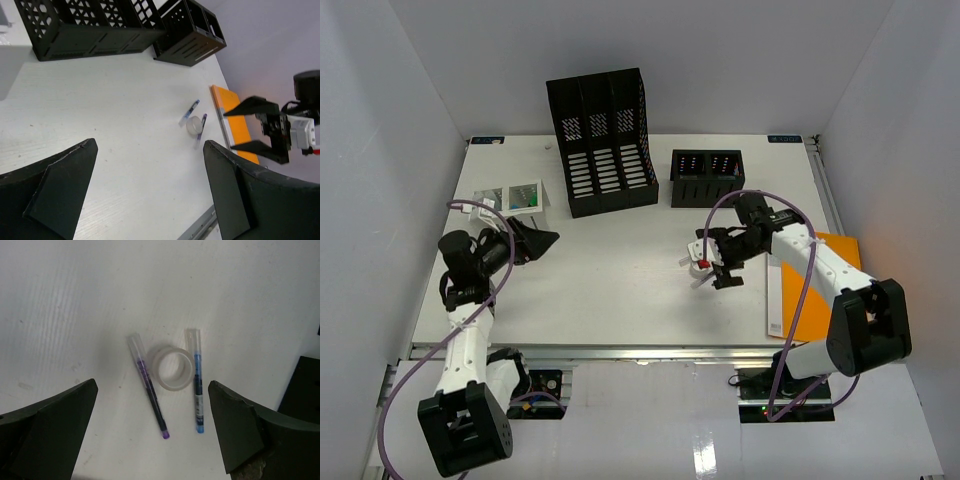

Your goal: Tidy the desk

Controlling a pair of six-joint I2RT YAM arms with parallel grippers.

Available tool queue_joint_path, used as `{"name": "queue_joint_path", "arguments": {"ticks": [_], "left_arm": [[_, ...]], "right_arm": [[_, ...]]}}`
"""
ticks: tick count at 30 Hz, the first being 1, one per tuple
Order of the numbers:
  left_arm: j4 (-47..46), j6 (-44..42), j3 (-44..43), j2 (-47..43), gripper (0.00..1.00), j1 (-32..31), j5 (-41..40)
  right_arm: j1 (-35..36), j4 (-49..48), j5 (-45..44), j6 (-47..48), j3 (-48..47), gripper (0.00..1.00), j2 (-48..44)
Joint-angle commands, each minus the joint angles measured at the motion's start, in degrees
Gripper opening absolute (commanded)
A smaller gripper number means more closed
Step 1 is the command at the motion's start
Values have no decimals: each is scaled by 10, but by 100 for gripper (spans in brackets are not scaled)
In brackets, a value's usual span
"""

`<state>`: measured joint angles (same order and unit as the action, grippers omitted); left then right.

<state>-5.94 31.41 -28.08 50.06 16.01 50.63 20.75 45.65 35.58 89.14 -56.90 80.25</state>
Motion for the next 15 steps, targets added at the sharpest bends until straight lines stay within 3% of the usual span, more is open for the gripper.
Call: {"name": "queue_joint_path", "arguments": {"ticks": [1, 6, 15], "left_arm": [[-57, 9, 0, -23, 98, -6, 56], [-47, 4, -3, -29, 98, -12, 52], [-33, -5, -8, -35, 98, -12, 39]], "right_arm": [[0, 46, -87, 59, -53, 83, 49], [-1, 25, -106, 48, -52, 69, 81], [-4, -5, -126, 23, -55, 57, 141]]}}
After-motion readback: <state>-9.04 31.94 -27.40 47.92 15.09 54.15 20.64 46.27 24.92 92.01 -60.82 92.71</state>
